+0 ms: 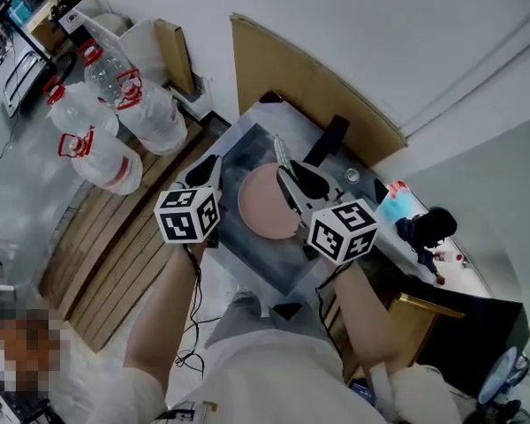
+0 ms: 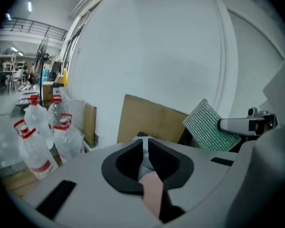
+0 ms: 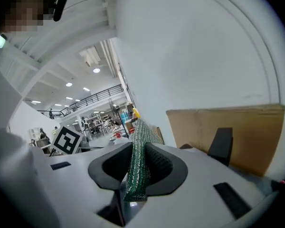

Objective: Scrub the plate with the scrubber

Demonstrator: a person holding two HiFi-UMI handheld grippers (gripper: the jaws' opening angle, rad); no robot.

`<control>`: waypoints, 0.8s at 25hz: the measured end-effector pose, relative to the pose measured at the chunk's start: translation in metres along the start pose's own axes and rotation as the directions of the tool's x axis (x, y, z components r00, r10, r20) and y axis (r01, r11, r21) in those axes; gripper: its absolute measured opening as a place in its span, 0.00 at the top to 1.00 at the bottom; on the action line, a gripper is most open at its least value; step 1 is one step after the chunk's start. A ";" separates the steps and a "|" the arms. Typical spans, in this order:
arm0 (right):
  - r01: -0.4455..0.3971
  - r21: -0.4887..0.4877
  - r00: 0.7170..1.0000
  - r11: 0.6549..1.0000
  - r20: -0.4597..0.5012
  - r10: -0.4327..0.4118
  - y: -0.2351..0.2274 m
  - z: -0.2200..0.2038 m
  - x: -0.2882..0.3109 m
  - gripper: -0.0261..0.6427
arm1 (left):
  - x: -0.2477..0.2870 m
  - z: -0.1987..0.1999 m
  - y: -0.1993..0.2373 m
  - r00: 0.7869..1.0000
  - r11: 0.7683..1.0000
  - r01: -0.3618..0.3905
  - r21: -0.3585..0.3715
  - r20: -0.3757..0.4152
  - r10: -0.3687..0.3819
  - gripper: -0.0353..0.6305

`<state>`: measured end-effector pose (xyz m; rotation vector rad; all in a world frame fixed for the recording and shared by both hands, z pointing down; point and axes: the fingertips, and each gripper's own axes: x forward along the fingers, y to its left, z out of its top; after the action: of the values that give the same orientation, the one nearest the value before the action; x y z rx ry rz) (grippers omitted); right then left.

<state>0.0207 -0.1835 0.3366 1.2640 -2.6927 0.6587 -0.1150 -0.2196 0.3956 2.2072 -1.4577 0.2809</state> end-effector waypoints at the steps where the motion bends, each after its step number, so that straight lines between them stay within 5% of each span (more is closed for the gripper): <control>1: -0.003 -0.027 1.000 1.000 0.013 0.004 0.006 0.010 -0.006 0.79 | -0.009 0.012 -0.004 1.000 1.000 0.001 0.030 0.026 -0.002 0.87; 8: -0.006 -0.186 0.991 0.983 0.133 0.031 0.063 0.075 -0.061 0.79 | -0.080 0.085 -0.044 0.979 0.977 0.016 0.214 0.193 -0.059 0.89; 13: 0.019 -0.282 0.974 0.959 0.222 0.046 0.094 0.108 -0.099 0.79 | -0.123 0.116 -0.078 0.960 0.921 -0.019 0.389 0.265 -0.092 0.89; 20: 0.061 -0.407 0.952 0.911 0.298 0.069 0.128 0.132 -0.143 0.79 | -0.158 0.123 -0.098 0.944 0.914 0.028 0.404 0.289 -0.157 0.91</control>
<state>0.0305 -0.0654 0.1359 1.3285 -2.8532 -0.1309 -0.1023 -0.1211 0.1954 2.7473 -1.5599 0.2089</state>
